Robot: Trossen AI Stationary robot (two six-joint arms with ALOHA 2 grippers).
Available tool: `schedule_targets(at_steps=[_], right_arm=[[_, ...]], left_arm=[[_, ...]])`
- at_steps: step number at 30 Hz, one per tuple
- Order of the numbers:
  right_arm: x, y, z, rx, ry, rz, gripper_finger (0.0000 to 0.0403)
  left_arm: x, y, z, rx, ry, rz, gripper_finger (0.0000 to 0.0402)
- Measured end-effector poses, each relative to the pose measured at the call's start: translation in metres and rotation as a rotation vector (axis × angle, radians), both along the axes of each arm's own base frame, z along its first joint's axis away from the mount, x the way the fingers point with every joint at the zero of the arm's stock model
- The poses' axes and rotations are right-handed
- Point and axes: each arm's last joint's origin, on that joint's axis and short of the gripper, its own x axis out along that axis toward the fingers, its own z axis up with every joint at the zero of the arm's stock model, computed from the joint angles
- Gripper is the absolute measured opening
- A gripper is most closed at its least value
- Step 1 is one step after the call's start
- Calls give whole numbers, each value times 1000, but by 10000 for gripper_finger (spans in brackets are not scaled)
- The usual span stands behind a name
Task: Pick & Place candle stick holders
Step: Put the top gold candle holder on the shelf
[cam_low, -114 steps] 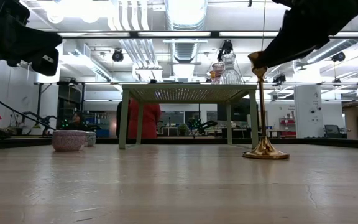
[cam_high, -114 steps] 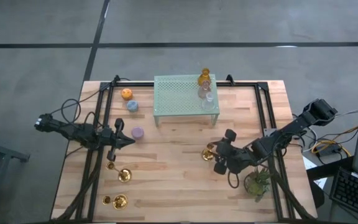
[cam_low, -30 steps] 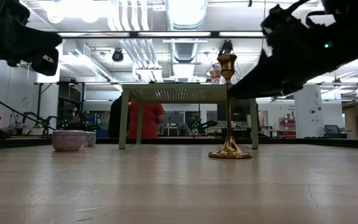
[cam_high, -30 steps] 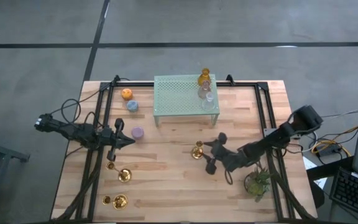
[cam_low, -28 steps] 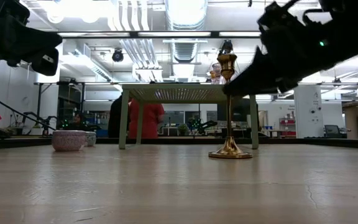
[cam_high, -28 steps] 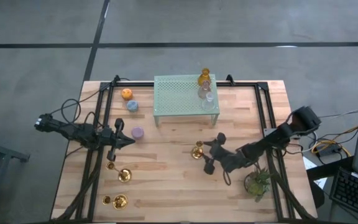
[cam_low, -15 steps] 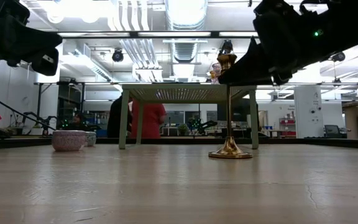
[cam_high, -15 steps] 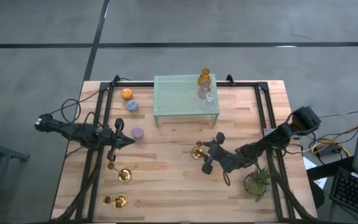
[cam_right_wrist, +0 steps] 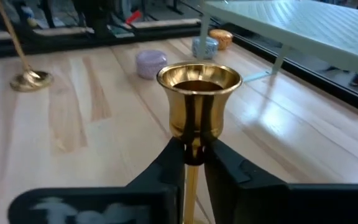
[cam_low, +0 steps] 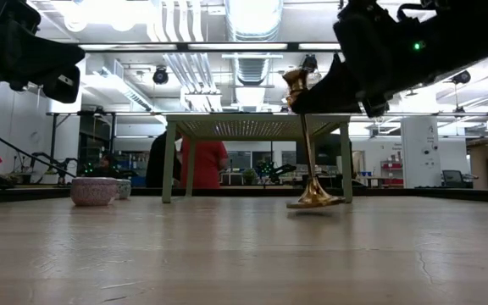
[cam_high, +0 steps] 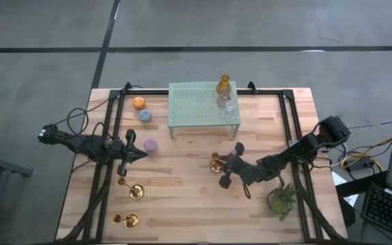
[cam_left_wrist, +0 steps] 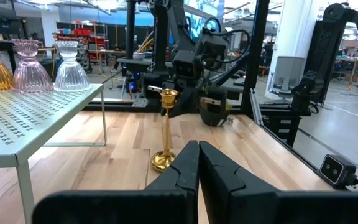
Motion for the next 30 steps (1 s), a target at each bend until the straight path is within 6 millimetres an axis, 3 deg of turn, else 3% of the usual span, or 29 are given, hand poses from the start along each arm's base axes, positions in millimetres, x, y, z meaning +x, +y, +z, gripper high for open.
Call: schedule_targets(at_steps=[7, 16, 26, 30], right_arm=[[5, 2, 10, -1, -69, 19, 38], [28, 0, 47, -48, -146, 5, 36], [52, -25, 99, -67, -264, -89, 36], [62, -41, 112, -86, -233, -139, 36]], left_arm=[[0, 0, 0, 0, 0, 0, 14], [0, 0, 0, 0, 0, 0, 14], [0, 0, 0, 0, 0, 0, 14], [0, 0, 0, 0, 0, -1, 14]])
